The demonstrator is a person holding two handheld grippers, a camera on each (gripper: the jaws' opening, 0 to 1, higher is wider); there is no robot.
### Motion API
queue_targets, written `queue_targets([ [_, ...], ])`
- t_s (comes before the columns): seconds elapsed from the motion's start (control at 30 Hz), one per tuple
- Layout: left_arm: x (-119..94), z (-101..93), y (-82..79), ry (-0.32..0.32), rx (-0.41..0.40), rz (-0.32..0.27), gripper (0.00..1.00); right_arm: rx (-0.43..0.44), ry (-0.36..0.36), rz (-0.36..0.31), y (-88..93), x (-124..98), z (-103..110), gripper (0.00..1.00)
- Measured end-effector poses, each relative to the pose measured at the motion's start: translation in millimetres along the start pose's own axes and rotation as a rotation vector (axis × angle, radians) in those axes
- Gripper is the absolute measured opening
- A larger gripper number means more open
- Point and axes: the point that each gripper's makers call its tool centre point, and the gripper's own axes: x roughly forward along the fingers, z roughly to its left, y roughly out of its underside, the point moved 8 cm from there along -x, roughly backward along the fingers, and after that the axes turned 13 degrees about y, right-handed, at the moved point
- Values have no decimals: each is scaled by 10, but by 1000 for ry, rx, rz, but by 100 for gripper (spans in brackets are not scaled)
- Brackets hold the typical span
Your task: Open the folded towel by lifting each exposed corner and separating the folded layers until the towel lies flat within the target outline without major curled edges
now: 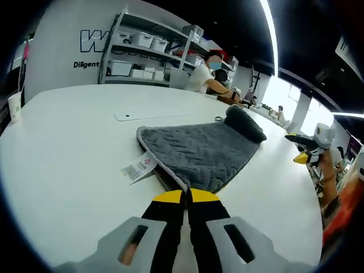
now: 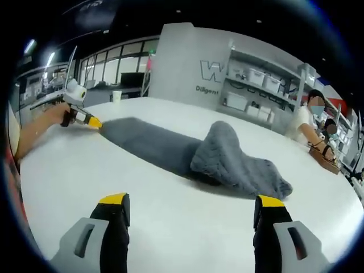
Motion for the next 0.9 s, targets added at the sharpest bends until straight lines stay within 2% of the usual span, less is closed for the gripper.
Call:
queue_targets([
  [0.37, -335, 129, 64, -98, -14, -10, 2, -5, -15, 22, 15, 60, 46, 99],
  [0.9, -801, 257, 186, -225, -59, -54, 2, -6, -34, 44, 51, 111, 59, 99],
])
